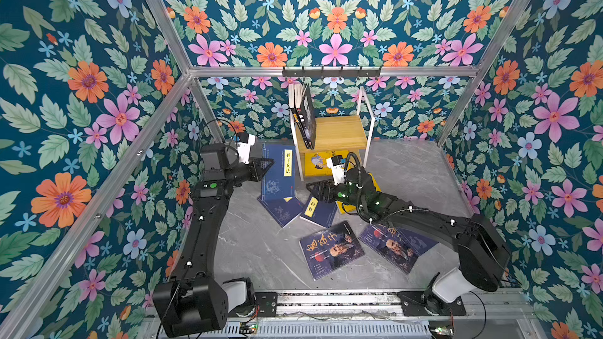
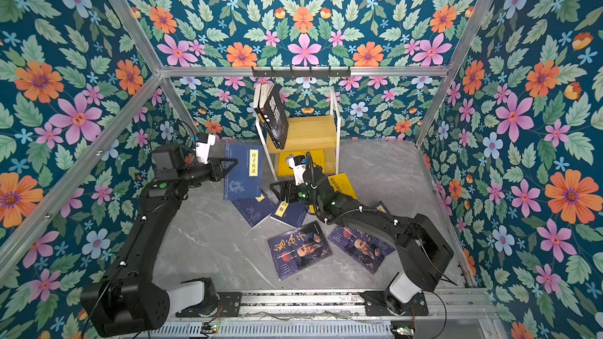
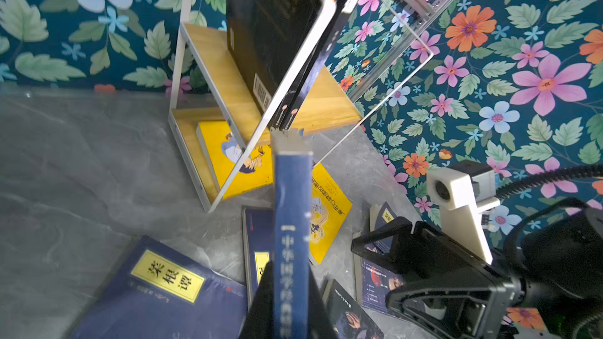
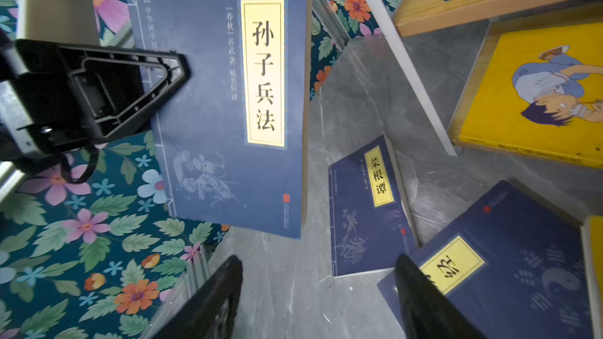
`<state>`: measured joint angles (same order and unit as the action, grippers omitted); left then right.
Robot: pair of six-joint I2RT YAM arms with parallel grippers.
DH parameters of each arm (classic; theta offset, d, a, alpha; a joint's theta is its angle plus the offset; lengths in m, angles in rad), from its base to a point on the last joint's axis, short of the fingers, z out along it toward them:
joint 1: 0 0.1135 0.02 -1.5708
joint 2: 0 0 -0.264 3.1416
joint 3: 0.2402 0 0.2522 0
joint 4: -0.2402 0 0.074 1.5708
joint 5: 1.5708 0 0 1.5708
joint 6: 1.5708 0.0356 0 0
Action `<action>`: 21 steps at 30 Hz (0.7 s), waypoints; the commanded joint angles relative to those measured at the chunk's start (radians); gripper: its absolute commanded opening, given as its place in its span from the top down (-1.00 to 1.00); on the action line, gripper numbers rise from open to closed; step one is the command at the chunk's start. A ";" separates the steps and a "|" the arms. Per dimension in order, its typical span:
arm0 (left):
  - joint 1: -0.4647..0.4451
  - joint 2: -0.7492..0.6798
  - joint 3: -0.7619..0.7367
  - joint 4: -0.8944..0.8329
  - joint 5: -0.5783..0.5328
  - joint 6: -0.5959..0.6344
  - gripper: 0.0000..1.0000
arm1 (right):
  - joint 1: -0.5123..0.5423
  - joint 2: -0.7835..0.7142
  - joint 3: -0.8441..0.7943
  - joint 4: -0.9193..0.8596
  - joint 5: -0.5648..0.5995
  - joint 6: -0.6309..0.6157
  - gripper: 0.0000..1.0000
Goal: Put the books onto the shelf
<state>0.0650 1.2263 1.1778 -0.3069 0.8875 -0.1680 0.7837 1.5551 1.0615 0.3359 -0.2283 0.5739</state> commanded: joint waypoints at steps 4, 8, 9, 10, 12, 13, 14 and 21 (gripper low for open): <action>-0.002 0.023 0.074 0.147 0.140 -0.050 1.00 | -0.042 -0.023 -0.011 0.209 -0.113 -0.021 -0.62; -0.006 0.044 0.124 0.219 0.230 -0.085 1.00 | -0.059 -0.028 0.022 0.240 -0.187 -0.030 -0.71; -0.005 0.049 0.130 0.251 0.262 -0.111 1.00 | -0.061 -0.026 0.030 0.241 -0.200 -0.041 -0.73; -0.008 0.053 0.132 0.284 0.288 -0.142 1.00 | -0.069 -0.022 0.042 0.240 -0.212 -0.047 -0.73; -0.011 0.058 0.137 0.338 0.337 -0.198 1.00 | -0.079 -0.018 0.068 0.227 -0.230 -0.049 -0.74; -0.014 0.061 0.139 0.362 0.362 -0.224 1.00 | -0.085 -0.018 0.077 0.227 -0.242 -0.053 -0.75; -0.017 0.061 0.141 0.371 0.383 -0.232 1.00 | -0.090 -0.017 0.087 0.230 -0.258 -0.059 -0.76; -0.054 0.051 0.133 0.352 0.443 -0.232 1.00 | -0.112 0.067 0.219 0.187 -0.353 -0.098 -0.97</action>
<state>0.0174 1.2839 1.3106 0.0002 1.2686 -0.3809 0.6769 1.5967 1.2423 0.5190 -0.5060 0.4999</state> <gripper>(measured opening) 0.117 0.983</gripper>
